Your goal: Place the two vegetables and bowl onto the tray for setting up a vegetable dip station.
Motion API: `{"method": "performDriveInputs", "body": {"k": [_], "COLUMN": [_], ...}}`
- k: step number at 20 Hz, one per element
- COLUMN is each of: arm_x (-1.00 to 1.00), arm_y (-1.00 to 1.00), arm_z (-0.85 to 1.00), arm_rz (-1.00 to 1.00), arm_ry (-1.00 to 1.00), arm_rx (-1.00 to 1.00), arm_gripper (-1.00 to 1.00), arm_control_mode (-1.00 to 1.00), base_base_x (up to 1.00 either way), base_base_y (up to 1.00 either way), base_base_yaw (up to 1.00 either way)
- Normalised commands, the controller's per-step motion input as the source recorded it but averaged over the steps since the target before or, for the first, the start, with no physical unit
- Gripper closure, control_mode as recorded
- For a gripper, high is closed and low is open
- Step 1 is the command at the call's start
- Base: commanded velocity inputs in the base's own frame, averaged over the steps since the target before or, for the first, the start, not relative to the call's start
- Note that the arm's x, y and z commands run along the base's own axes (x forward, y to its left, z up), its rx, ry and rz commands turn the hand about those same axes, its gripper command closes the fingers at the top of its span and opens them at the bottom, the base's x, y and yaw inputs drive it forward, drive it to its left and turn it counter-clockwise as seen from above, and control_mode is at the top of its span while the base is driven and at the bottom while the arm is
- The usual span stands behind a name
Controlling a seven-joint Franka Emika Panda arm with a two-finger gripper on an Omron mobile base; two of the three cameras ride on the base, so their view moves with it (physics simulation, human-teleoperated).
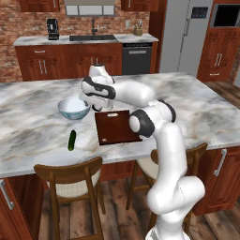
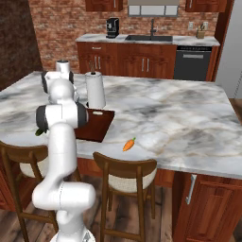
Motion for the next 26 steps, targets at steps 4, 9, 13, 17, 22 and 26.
{"method": "performDriveInputs", "body": {"k": [4,9,13,17,22,26], "arm_x": [0.24,0.25,0.27,0.25,0.25,0.26], "arm_y": [0.10,0.10,0.11,0.09,0.08,0.08], "arm_z": [-0.15,-0.18,-0.14,-0.12,-0.08,-0.05], "arm_rz": [-0.04,-0.04,-0.03,-0.02,-0.02,-0.03], "arm_ry": [0.05,0.06,0.01,0.00,0.00,0.00], "arm_rx": [0.00,0.00,0.00,0.00,0.00,0.00], "arm_gripper": [-1.00,-1.00,-1.00,-1.00,-1.00,-1.00], "arm_control_mode": [-1.00,-1.00,-1.00,-1.00,-1.00,-1.00], "base_base_x": [0.00,0.00,0.00,0.00,0.00,0.00], "base_base_y": [0.00,0.00,0.00,0.00,0.00,0.00], "base_base_yaw": [0.00,0.00,0.00,0.00,0.00,0.00]}}
